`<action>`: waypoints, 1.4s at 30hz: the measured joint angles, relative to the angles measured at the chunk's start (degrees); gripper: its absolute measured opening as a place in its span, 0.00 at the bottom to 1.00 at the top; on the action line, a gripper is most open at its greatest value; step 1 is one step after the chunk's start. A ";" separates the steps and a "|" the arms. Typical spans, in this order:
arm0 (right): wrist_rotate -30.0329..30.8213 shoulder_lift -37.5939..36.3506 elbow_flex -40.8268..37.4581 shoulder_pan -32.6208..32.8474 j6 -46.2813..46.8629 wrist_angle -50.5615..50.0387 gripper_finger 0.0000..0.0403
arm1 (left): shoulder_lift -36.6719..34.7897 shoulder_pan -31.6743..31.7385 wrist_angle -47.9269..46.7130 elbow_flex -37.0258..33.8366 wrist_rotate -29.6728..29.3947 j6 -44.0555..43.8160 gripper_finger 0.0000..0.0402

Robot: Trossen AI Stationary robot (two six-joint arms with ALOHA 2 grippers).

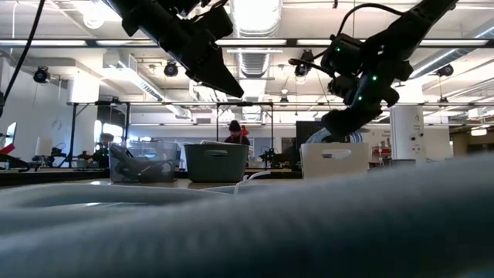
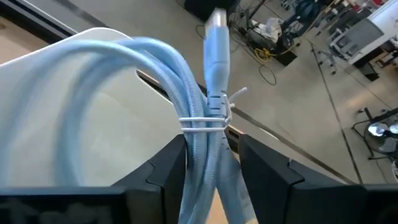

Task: Sort HDMI cables
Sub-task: Put the top light blue HDMI cable into the white bin, then put the left light blue HDMI cable into the white bin

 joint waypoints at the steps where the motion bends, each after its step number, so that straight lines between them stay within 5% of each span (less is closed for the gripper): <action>1: -0.30 0.00 0.00 -0.02 0.00 0.00 0.37 | 0.00 -0.01 0.00 0.00 0.00 -0.08 0.51; 12: -0.14 0.00 0.00 0.02 -1.05 0.00 0.45 | 0.00 0.03 0.00 0.00 2.38 -1.01 0.51; 22: -0.37 0.02 0.39 0.05 -1.22 0.02 0.46 | 1.59 -2.29 2.10 -0.71 28.47 -1.71 0.51; 34: -0.58 0.04 0.37 0.05 -1.04 -0.02 0.46 | 7.36 -12.28 5.14 -1.84 32.62 -4.20 0.51; 42: -5.33 0.04 0.37 0.07 -1.03 -0.04 0.46 | 7.39 -12.93 7.18 -1.84 32.30 -5.91 0.51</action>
